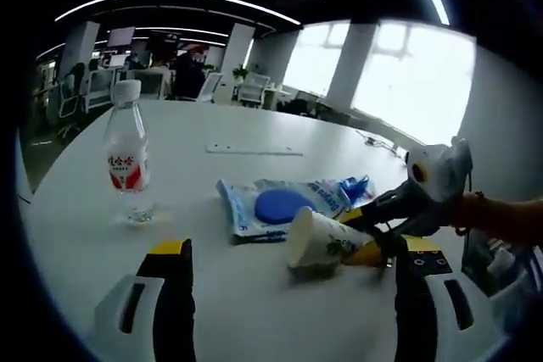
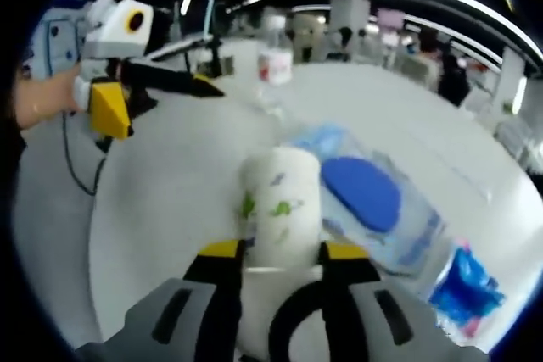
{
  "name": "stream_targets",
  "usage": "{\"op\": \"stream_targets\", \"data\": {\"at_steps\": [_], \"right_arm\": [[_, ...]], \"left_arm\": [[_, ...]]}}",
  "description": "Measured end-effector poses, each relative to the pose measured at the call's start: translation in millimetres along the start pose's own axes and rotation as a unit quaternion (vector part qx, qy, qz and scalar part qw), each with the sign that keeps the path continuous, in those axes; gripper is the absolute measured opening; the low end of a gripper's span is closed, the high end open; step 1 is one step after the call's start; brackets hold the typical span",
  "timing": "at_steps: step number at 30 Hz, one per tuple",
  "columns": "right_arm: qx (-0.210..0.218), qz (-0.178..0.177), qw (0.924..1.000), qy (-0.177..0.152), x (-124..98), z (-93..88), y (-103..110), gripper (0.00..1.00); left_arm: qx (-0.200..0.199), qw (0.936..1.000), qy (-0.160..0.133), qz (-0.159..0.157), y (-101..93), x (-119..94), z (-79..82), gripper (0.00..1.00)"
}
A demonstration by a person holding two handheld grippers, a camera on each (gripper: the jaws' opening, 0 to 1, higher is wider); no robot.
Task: Arrange the tabletop items into an orderly group along one side of the table until the central work area is clear of visible clutter.
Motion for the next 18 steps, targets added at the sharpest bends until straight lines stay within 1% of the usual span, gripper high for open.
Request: {"op": "stream_targets", "data": {"at_steps": [1,3,6,9,10,11,12,13,14,18], "right_arm": [[0.012,0.005,0.9999,-0.009,-2,3.0,1,0.32],[0.021,0.006,0.9995,-0.022,-5,7.8,2,0.32],[0.052,0.013,0.9969,-0.058,-11,20.5,4,0.32],[0.076,0.026,0.9928,-0.089,-18,33.0,11,0.32],[0.079,0.03,0.992,-0.094,-20,34.9,11,0.32],[0.084,0.031,0.9909,-0.1,-21,37.5,13,0.32],[0.087,0.038,0.9896,-0.108,-23,41.5,16,0.32],[0.091,0.041,0.9884,-0.115,-25,44.3,18,0.32],[0.094,0.047,0.9869,-0.122,-27,48.3,21,0.32],[0.102,0.058,0.9824,-0.145,-34,60.2,30,0.32]], "left_arm": [[-0.002,1.0,-0.002,-0.001,-0.7,0,0.4,0.99],[-0.01,0.9999,-0.007,-0.003,-1.8,-1,1.8,0.99],[-0.024,0.9996,-0.016,-0.007,-2.8,-1,4.7,0.99],[-0.056,0.9976,-0.036,-0.016,-6.1,-1,9.6,0.99],[-0.066,0.9967,-0.042,-0.019,-6.9,-2,11.0,0.99],[-0.081,0.9951,-0.051,-0.022,-7.6,-2,12.9,0.99],[-0.089,0.9938,-0.062,-0.027,-8.8,-2,15.2,0.98],[-0.095,0.9928,-0.066,-0.032,-10.2,-2,15.6,0.97],[-0.117,0.9901,-0.069,-0.034,-11.4,-2,15.7,0.95],[-0.153,0.9806,-0.11,-0.051,-15.1,-5,25.1,0.94]]}}
Point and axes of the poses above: the point that each gripper's makers call its tool centre point, and the gripper's own axes: x roughly forward along the fingers, y roughly to its left, z roughly out of its top, the point moved 3 cm from there along -x, roughly backward along the fingers, and after that the axes turned 5 degrees about -z, right-handed, at the moved point
